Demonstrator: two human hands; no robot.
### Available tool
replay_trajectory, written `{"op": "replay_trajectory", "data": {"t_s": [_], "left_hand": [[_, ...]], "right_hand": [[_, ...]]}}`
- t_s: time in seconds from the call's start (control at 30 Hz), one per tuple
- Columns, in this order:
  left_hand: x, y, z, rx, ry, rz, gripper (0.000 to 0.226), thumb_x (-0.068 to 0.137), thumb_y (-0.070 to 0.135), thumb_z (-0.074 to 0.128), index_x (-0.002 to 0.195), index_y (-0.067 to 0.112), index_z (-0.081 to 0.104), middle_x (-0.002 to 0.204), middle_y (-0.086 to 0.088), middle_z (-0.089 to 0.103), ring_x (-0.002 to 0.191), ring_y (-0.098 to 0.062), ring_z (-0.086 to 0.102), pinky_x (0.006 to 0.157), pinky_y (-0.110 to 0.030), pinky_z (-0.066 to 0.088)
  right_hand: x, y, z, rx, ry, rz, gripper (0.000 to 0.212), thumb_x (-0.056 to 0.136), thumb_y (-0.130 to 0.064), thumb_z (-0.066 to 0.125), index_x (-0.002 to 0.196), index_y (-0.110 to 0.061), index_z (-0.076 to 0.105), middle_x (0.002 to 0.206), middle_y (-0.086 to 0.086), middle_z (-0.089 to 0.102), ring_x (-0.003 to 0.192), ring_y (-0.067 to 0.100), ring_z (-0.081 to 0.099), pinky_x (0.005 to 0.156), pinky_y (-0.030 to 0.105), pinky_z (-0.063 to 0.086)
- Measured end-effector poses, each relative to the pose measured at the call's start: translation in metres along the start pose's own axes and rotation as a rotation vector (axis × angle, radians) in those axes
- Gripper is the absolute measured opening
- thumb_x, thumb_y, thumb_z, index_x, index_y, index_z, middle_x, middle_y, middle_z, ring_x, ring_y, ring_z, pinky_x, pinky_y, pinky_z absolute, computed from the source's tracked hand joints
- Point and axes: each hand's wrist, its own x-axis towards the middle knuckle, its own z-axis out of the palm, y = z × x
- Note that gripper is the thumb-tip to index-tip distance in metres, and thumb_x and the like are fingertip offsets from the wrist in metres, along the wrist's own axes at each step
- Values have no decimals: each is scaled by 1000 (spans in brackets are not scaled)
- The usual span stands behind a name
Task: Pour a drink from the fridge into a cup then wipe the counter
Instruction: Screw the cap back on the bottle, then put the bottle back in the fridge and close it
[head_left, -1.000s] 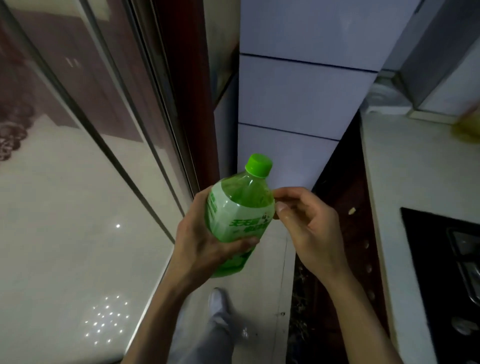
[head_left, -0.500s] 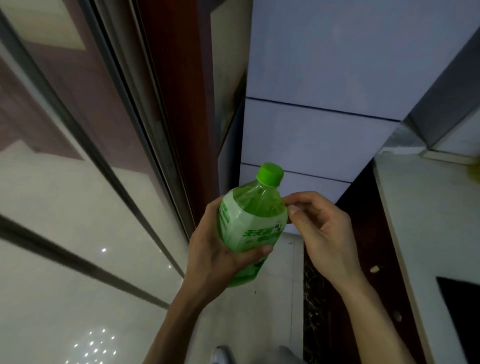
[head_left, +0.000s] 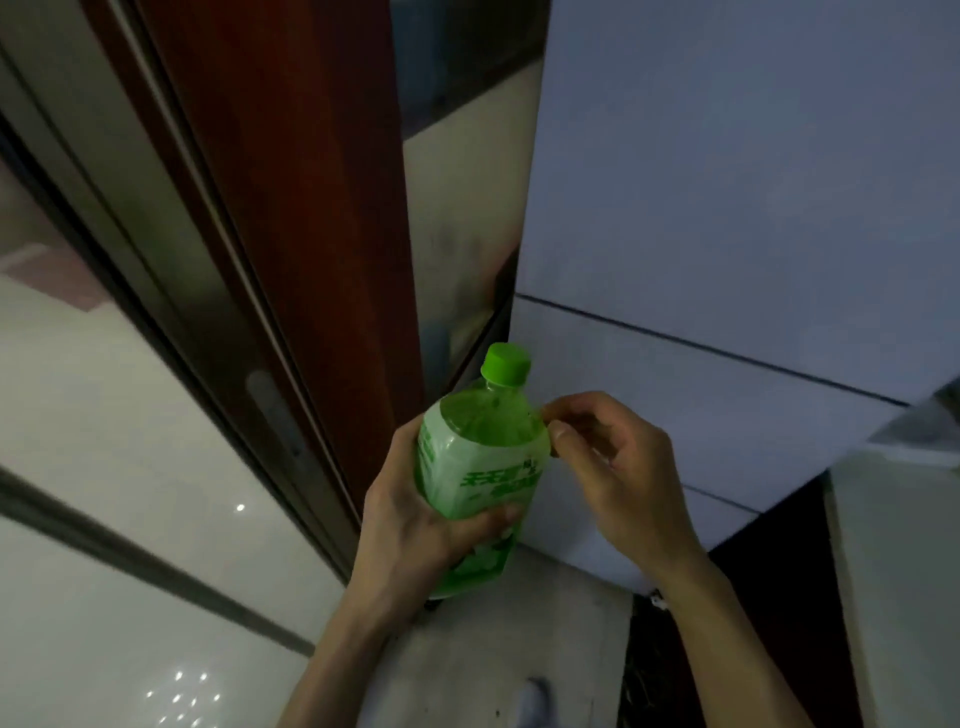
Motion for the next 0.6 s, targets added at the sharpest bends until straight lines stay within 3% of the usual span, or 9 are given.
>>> {"op": "replay_trajectory", "data": {"t_s": [0.13,0.33,0.5,0.6], "left_hand": [[39,10,31,5,81,-16,96,46,40,91,131,35,47,115,9,67,106,-10,66,87,-43,57],[82,8,57,12,134,-82,96,47,45,91,131,33,47,115,9,67,106,-9,66,88,-41,57],[120,4,66,-13,154,-157,89,48,38,94,125,37,50,111,12,69,100,-7,68,84,-38,59],[146,1,73,-33,169,-193,83,51,30,95,122,35,52,108,12,69,97,-6,68,80,-35,59]], "right_hand": [[57,15,-25,-26,-91,-51,12,86,-21,59,92,-19,70,85,-8,72,82,11,69,74,30,57],[125,37,-38,-169,-209,-141,15,86,-23,59,89,-14,70,81,-10,70,77,3,65,66,13,50],[174,44,-35,-233,-266,-107,8,89,-17,65,84,-22,68,75,-14,68,72,3,63,63,15,49],[211,43,-30,-302,-343,-69,8,93,-20,61,91,-20,69,83,-6,70,73,5,63,67,19,51]]}}
